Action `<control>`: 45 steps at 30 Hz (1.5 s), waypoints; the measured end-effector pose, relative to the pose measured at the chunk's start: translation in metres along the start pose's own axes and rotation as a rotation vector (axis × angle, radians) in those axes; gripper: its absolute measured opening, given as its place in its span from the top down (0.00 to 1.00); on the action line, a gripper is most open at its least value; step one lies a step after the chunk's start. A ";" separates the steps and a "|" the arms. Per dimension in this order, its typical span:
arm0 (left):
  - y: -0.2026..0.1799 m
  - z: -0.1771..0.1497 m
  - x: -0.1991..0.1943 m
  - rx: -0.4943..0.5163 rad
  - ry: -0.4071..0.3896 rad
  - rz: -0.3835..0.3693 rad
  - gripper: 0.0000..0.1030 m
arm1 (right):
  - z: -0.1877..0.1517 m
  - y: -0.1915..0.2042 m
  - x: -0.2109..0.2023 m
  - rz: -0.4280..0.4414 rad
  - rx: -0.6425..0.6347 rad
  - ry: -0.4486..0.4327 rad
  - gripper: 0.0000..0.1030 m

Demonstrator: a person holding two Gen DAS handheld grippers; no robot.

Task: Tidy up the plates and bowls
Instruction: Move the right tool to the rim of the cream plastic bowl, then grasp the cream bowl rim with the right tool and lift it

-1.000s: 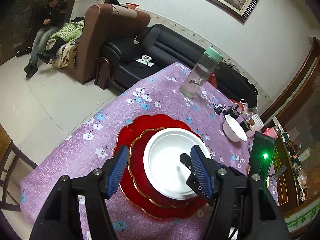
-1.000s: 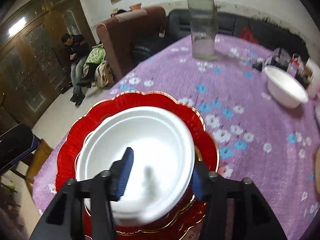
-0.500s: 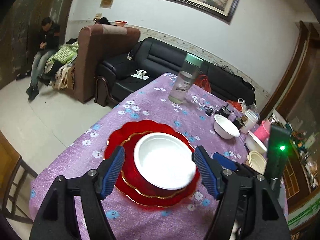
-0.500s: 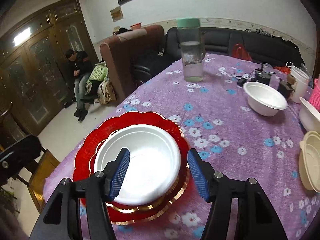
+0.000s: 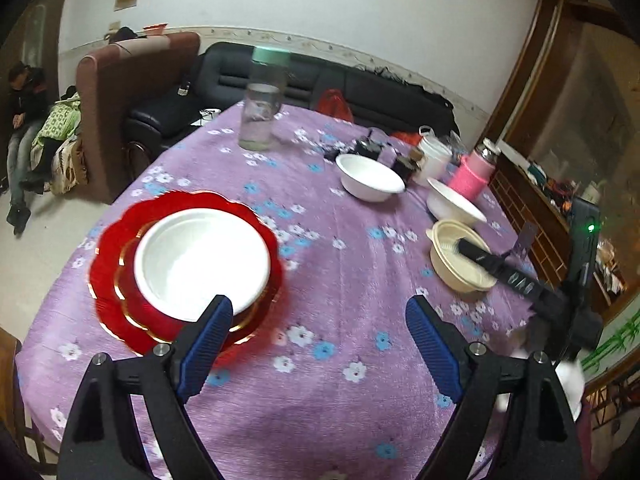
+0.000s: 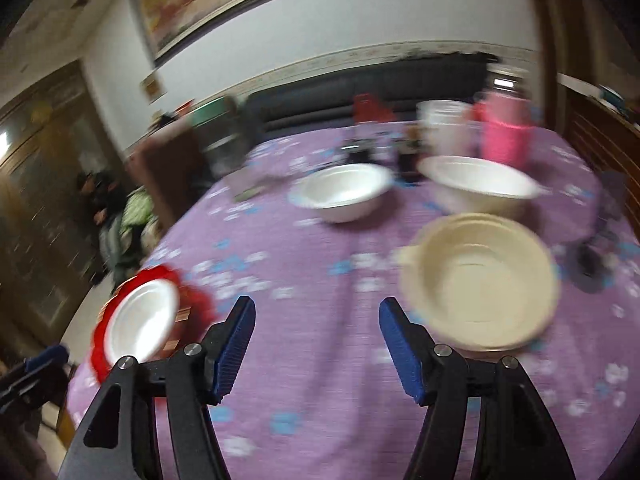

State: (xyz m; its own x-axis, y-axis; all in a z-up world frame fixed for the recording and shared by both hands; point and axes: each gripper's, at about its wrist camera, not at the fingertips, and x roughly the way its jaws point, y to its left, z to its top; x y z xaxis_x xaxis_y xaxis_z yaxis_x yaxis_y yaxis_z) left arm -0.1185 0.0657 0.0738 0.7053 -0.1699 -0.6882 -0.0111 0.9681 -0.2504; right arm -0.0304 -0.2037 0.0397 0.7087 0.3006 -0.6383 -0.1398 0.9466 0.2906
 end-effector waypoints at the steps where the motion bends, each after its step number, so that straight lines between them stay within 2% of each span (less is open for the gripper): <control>1: -0.004 -0.002 0.003 0.010 0.003 0.006 0.15 | 0.002 -0.013 -0.002 -0.017 0.025 -0.004 0.33; 6: -0.027 -0.003 0.021 0.045 0.035 0.009 0.15 | 0.017 -0.087 -0.010 -0.104 0.205 -0.037 0.33; 10: -0.048 0.002 0.036 0.084 0.055 0.008 0.15 | 0.028 -0.114 0.001 -0.144 0.268 -0.043 0.33; 14: -0.066 0.013 0.054 0.100 0.060 0.004 0.15 | 0.031 -0.121 0.021 -0.182 0.259 -0.032 0.34; 19: -0.088 0.027 0.090 0.103 0.078 -0.007 0.15 | 0.022 -0.137 0.037 -0.164 0.286 0.012 0.34; 25: -0.120 0.040 0.159 0.067 0.195 -0.112 0.15 | 0.019 -0.145 0.041 -0.153 0.296 0.025 0.34; 31: -0.137 0.051 0.211 0.034 0.266 -0.133 0.15 | 0.017 -0.150 0.047 -0.143 0.319 0.047 0.34; 36: -0.154 0.056 0.245 0.061 0.296 -0.116 0.15 | 0.016 -0.152 0.052 -0.151 0.322 0.063 0.34; 39: -0.162 0.055 0.257 0.072 0.309 -0.116 0.15 | 0.016 -0.151 0.057 -0.151 0.322 0.076 0.39; 42: -0.161 0.051 0.266 0.047 0.340 -0.121 0.15 | 0.014 -0.151 0.062 -0.146 0.324 0.095 0.48; 45: -0.161 0.047 0.270 0.038 0.358 -0.120 0.19 | 0.014 -0.152 0.067 -0.130 0.332 0.114 0.63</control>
State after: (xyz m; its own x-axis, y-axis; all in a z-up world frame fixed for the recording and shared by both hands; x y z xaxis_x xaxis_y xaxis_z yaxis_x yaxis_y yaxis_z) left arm 0.1073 -0.1277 -0.0396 0.4075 -0.3299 -0.8515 0.0882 0.9423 -0.3229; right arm 0.0483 -0.3287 -0.0372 0.6219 0.2093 -0.7546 0.1913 0.8939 0.4055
